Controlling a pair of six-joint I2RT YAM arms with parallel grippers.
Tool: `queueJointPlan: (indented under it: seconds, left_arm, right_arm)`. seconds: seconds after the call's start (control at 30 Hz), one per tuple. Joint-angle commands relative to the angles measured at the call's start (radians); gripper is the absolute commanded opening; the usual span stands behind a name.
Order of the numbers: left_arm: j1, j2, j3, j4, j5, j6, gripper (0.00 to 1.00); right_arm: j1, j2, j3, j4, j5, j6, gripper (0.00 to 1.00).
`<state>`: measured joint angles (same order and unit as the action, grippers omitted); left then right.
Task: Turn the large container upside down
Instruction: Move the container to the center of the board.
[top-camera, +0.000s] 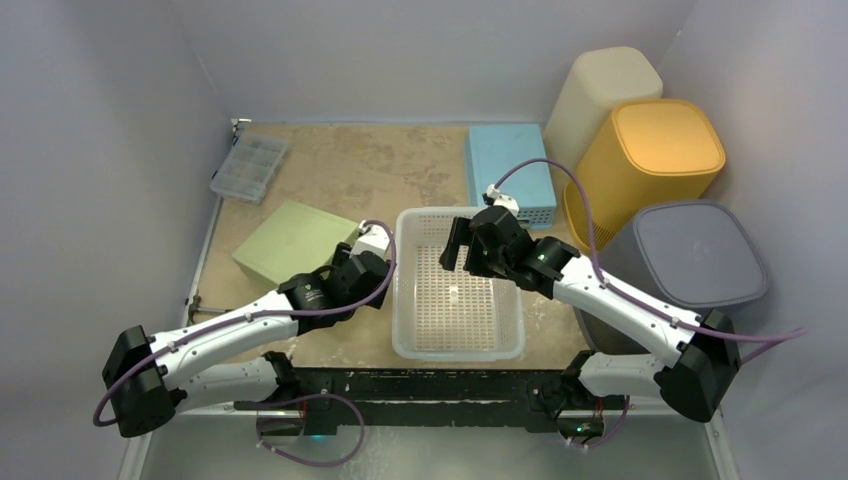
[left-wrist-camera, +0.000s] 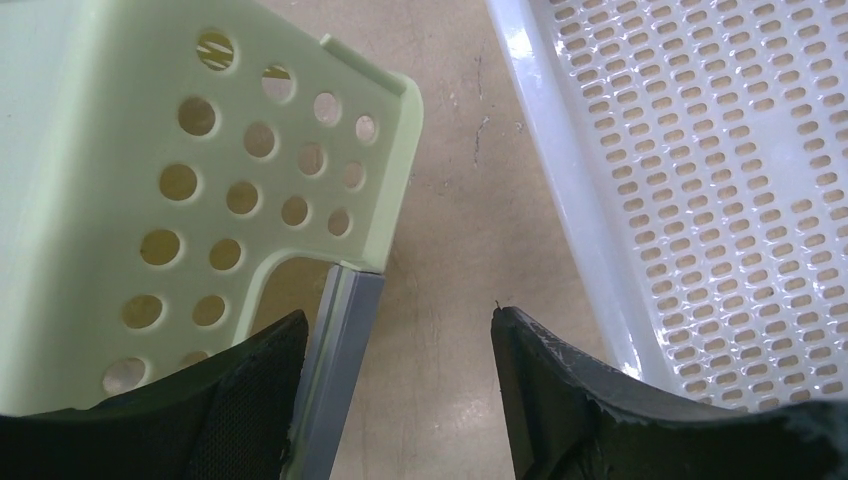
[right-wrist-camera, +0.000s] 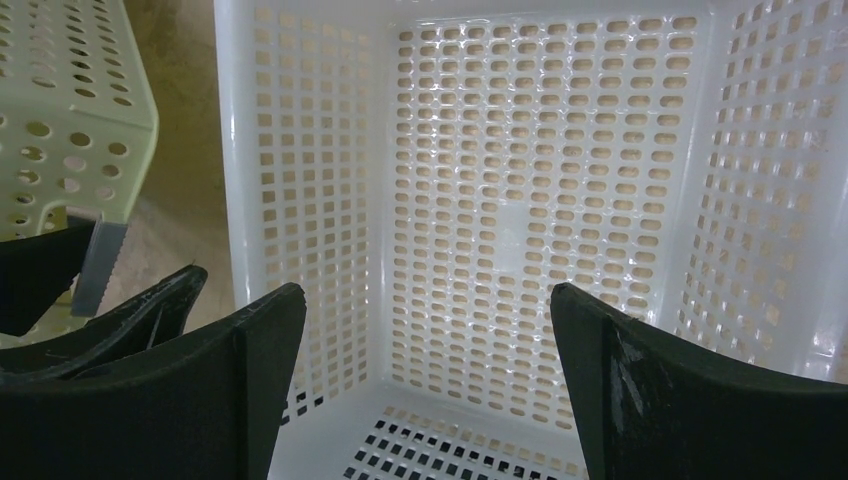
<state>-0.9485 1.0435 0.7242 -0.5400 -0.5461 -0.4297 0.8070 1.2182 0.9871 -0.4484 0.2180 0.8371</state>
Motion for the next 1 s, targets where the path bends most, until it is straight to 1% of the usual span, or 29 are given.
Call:
queueJointPlan:
  seconds: [0.0,0.13,0.27,0.47,0.53,0.63,0.67,0.73,0.8,0.87,0.97]
  left_arm:
    - [-0.05,0.001,0.074,-0.039,-0.134,-0.077,0.67]
    - [-0.095,0.035,0.106,-0.074,-0.183,-0.075,0.67]
    - [-0.145,0.057,0.117,-0.062,-0.212,-0.09,0.67]
    - [-0.206,0.127,0.134,-0.113,-0.294,-0.139,0.68]
    - [-0.213,0.119,0.133,-0.11,-0.294,-0.144,0.68]
    - [-0.214,0.068,0.145,-0.104,-0.27,-0.147,0.68]
    - [-0.215,0.044,0.149,-0.105,-0.274,-0.16,0.69]
    - [-0.213,-0.003,0.152,-0.122,-0.324,-0.223,0.81]
    - [-0.205,-0.039,0.171,-0.189,-0.392,-0.332,0.9]
    - [-0.163,-0.04,0.203,-0.268,-0.398,-0.426,0.98]
    - [-0.023,-0.033,0.229,-0.312,-0.307,-0.424,0.98]
  right_arm:
    - [0.003,-0.019,0.036,0.004,0.023,0.012,0.95]
    - [0.003,-0.029,0.028,0.027,0.03,0.015,0.96]
    - [0.003,-0.026,0.033,0.034,0.035,0.029,0.96]
    - [0.002,-0.041,0.022,0.037,0.052,0.057,0.96]
    - [0.003,-0.049,0.019,0.039,0.053,0.059,0.96]
    - [0.002,-0.051,0.024,0.05,0.045,0.046,0.97]
    - [0.002,-0.047,0.029,0.059,0.035,0.034,0.97]
    - [0.001,-0.027,0.044,0.08,0.009,0.009,0.97]
    - [0.002,-0.005,0.066,0.107,-0.021,-0.01,0.97]
    - [0.002,0.028,0.097,0.132,-0.057,-0.032,0.97]
    - [0.001,0.093,0.165,0.16,-0.089,-0.074,0.97]
